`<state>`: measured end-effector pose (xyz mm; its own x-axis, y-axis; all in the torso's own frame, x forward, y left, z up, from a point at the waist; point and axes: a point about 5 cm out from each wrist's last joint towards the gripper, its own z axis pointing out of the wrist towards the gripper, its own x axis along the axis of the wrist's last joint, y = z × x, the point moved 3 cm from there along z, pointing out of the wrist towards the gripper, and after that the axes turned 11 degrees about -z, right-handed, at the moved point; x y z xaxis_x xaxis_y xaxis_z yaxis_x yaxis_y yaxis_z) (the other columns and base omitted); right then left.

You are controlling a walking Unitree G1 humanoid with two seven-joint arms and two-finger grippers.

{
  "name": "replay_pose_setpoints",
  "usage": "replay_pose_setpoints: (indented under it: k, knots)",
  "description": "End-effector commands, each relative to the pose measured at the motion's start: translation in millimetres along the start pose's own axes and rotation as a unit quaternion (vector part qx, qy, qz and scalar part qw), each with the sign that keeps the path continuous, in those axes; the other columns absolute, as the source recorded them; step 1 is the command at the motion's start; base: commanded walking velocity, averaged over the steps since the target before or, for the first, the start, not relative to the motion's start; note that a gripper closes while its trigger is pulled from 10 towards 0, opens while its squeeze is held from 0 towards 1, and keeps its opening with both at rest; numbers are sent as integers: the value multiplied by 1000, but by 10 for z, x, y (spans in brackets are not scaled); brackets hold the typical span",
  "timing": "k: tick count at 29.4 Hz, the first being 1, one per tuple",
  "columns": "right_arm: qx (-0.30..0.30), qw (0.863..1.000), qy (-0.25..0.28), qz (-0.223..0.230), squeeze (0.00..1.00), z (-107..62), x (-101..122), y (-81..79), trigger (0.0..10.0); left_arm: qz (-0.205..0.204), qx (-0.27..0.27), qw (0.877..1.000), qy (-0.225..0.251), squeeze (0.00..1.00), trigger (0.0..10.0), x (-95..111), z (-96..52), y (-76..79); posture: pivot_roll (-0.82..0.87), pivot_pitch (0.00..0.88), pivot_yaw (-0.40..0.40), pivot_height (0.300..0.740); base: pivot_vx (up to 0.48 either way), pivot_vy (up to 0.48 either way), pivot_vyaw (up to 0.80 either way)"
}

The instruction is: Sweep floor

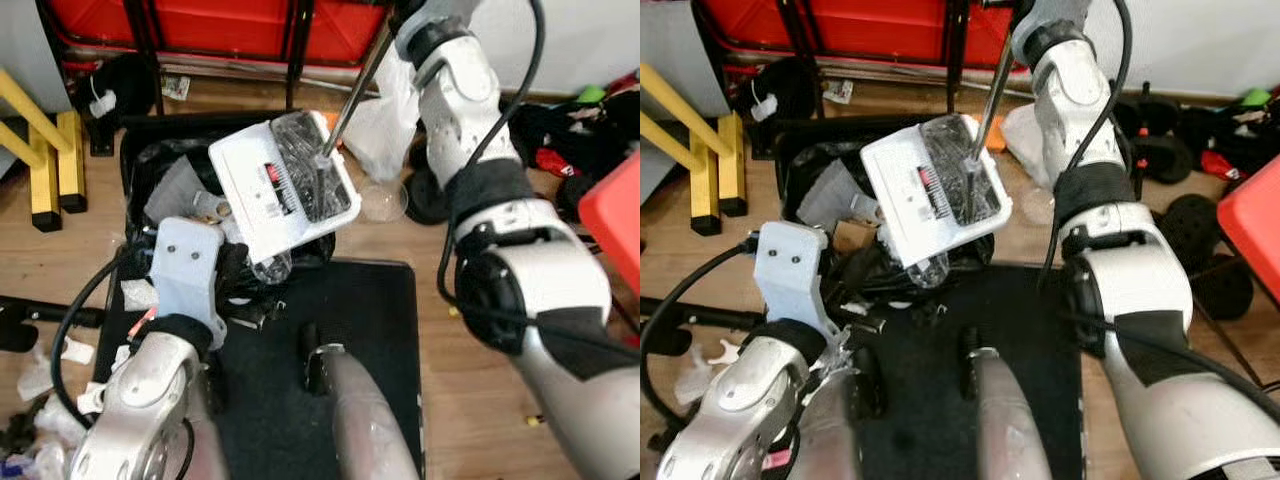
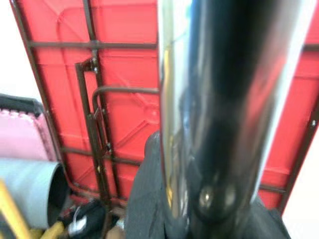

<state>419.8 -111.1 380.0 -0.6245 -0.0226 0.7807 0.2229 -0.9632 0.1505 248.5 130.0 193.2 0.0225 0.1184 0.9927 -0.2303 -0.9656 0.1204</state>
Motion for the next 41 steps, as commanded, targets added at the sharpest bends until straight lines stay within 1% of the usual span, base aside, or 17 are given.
replay_pose_setpoints:
  k: [1,2,3,4,5,6,7,8,10,12,14,16,18,23,27,34,41]
  knots:
    - [0,999,34,5,0,-1,174,55,10000,-10,40,999,-15,0,10000,-84,-17,-72,-94,388,-217,740,0,0,0]
    - [6,1000,15,13,0,-206,49,77,10000,-19,47,999,-17,0,10000,-105,17,-125,-108,360,-215,740,240,0,0]
    - [6,1000,15,13,0,-206,49,77,10000,-19,47,999,-17,0,10000,-105,17,-125,-108,360,-215,740,240,0,0]
    - [7,1000,-3,14,0,-360,-56,89,10000,-19,43,999,-19,0,10000,-122,41,-131,-107,347,-211,740,480,0,0]
    - [7,1000,-3,14,0,-360,-56,89,10000,-19,43,999,-19,0,10000,-122,41,-131,-107,347,-211,740,480,0,0]
    - [2,1000,-23,14,0,-521,-161,107,10000,-23,39,999,-15,0,10000,-114,73,-135,-115,333,-203,740,480,0,0]
    - [2,1000,-23,14,0,-521,-161,107,10000,-23,39,999,-15,0,10000,-114,73,-135,-115,333,-203,740,480,0,0]
    - [-4,999,-39,15,0,-671,-233,124,10000,-28,36,999,-4,0,10000,-85,108,-145,-120,323,-199,740,0,0,0]
    - [-7,998,-54,15,0,-833,-293,137,10000,-28,39,999,1,0,10000,-68,176,-181,-126,303,-189,740,0,0,0]
    - [-7,998,-62,9,0,-922,-308,151,10000,-22,35,999,-13,0,10000,-95,224,-206,-132,290,-183,740,0,0,0]
    - [-7,998,-66,5,0,-949,-312,164,10000,-22,30,999,-20,0,10000,-107,238,-208,-132,290,-183,740,0,0,0]
    - [-12,997,-78,-1,0,-1022,-297,211,10000,-3,19,999,-27,0,10000,-131,262,-219,-142,281,-176,740,439,0,0]
    - [-18,996,-90,-4,0,-1115,-301,232,10000,-4,24,1000,-12,0,10000,-112,304,-260,-144,253,-162,740,240,0,0]
    - [-21,994,-104,-4,0,-1211,-314,216,10000,-7,29,1000,0,0,10000,-86,358,-287,-137,234,-148,740,0,0,0]
    - [-26,992,-122,-1,0,-1368,-355,152,10000,12,-7,1000,-4,0,10000,-85,484,-242,-138,176,-111,740,110,0,0]
    - [-27,991,-129,-8,0,-1401,-366,133,10000,-1,-12,1000,28,0,10000,5,633,-253,-142,123,-100,740,262,0,0]
    - [-26,990,-139,-14,0,-1460,-420,127,10000,-7,-17,999,29,0,10000,-44,689,-265,-157,86,-96,740,69,0,0]
